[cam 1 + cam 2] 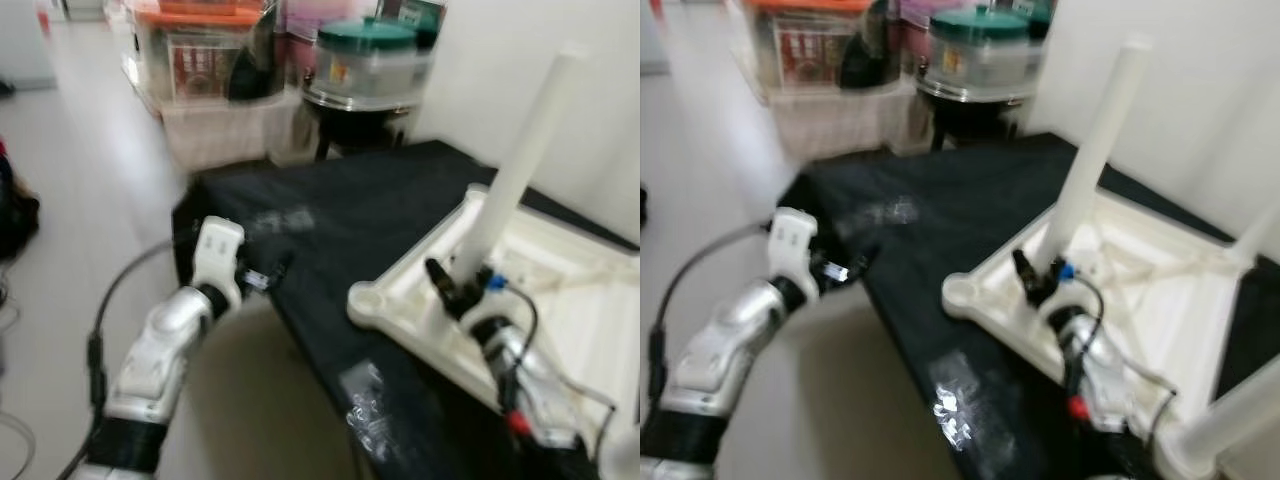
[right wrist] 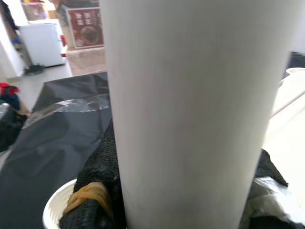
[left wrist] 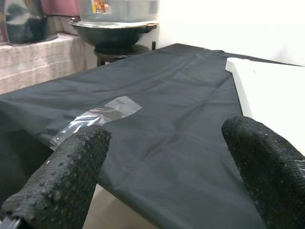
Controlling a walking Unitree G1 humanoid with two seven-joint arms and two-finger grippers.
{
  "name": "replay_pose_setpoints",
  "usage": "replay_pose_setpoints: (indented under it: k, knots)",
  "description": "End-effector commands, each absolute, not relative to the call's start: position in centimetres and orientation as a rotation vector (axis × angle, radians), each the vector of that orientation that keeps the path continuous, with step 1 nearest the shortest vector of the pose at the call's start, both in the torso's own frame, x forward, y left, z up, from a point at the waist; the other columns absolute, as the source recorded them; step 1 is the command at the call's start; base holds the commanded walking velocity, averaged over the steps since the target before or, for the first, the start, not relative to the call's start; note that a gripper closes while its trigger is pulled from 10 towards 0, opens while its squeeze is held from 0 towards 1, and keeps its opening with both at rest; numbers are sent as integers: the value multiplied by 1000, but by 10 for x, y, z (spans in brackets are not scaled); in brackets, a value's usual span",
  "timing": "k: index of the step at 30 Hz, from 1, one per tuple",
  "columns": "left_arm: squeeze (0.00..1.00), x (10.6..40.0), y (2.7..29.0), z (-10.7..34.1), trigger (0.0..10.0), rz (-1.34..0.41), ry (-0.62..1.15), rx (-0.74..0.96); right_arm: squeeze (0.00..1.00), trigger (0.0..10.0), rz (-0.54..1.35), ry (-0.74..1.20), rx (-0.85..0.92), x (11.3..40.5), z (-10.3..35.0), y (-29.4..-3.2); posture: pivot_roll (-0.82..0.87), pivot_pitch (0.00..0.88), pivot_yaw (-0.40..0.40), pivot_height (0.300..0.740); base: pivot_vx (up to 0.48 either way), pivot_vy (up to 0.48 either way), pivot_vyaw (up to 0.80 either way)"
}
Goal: Building children table
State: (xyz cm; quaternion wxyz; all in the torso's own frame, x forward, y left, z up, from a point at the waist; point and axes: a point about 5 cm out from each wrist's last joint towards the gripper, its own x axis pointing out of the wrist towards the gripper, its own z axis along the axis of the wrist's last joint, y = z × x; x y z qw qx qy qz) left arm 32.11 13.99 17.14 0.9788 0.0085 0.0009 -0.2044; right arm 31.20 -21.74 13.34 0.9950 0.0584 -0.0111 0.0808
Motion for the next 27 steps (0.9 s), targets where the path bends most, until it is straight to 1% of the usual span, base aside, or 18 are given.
replay_pose_setpoints:
  k: [1,13,27]
  knots:
    - [0,321,133,171,10000,-432,8,21,0,10000,102,92,111,304,111,-231,59,0,-83,740,0,-450,0]
    - [0,321,132,171,10000,-435,10,16,0,10000,139,93,108,304,112,-225,57,0,-86,740,0,-469,0]
    - [0,324,133,170,10000,-399,18,6,0,10000,178,97,107,304,111,-219,54,0,-90,740,0,0,0]
